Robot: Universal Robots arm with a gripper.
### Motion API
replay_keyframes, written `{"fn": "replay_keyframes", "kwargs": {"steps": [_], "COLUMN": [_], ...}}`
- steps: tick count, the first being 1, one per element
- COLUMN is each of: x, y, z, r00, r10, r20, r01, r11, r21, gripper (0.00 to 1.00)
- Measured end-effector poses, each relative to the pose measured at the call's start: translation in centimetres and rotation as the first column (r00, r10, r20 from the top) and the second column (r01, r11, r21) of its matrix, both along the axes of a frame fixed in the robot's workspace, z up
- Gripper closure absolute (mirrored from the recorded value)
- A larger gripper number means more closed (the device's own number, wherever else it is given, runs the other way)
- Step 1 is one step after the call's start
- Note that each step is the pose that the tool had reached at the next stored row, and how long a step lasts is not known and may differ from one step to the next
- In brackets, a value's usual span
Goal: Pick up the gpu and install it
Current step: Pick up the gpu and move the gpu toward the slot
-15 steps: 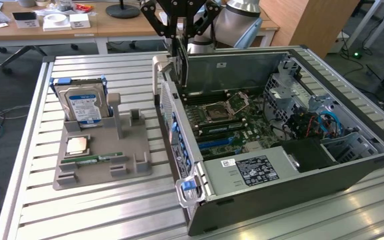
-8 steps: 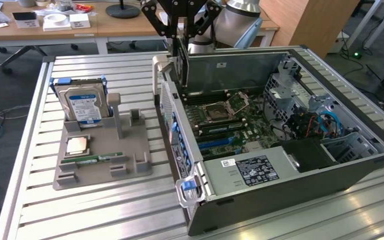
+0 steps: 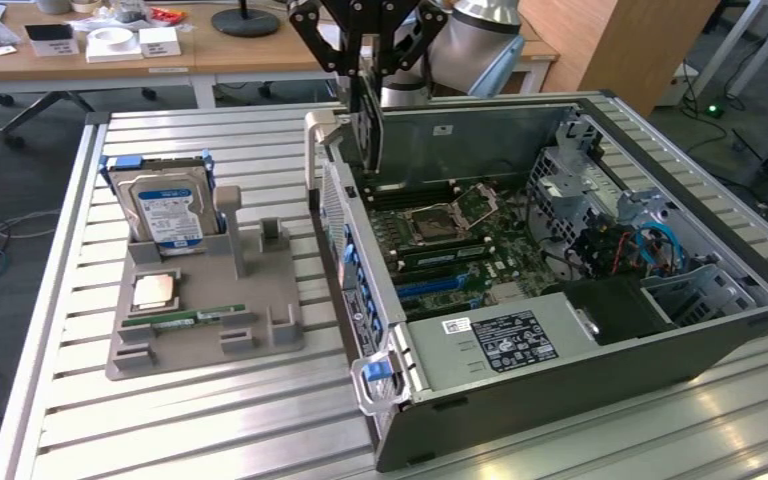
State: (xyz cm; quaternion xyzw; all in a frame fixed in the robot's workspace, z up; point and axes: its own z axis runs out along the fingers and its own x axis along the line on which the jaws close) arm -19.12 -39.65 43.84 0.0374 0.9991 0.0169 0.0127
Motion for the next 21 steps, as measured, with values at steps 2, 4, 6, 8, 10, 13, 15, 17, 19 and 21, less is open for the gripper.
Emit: {"fn": "replay_keyframes", "kwargs": {"steps": [2, 4, 6, 8, 10, 13, 15, 17, 19, 21], "x": [0.1, 0.2, 0.4, 0.5, 0.6, 0.8, 0.9, 0.9, 1.0, 1.1], "y": [0.01, 0.01, 0.01, 0.02, 0.03, 0.05, 0.06, 0.07, 0.08, 0.08], "z": [0.00, 0.00, 0.00, 0.00, 0.00, 0.00, 0.00, 0.00, 0.00, 0.00], "r00": [1.0000, 1.0000, 1.0000, 1.0000, 1.0000, 1.0000, 1.0000, 1.0000, 1.0000, 1.0000], "r10": [0.000, 0.000, 0.000, 0.000, 0.000, 0.000, 0.000, 0.000, 0.000, 0.000], "r20": [0.0000, 0.0000, 0.0000, 0.0000, 0.0000, -0.0001, 0.0000, 0.0000, -0.0001, 0.0000], "r01": [0.000, 0.000, 0.000, 0.000, 0.000, 0.000, 0.000, 0.000, 0.000, 0.000], "r11": [1.0000, 1.0000, 1.0000, 1.0000, 1.0000, 1.0000, 1.0000, 1.0000, 1.0000, 1.0000], "r21": [0.0000, 0.0000, 0.0000, 0.0000, 0.0000, 0.0000, 0.0000, 0.0000, -0.0001, -0.0001], "gripper": [0.74, 0.74, 0.74, 0.74, 0.74, 0.74, 0.74, 0.74, 0.74, 0.74]}}
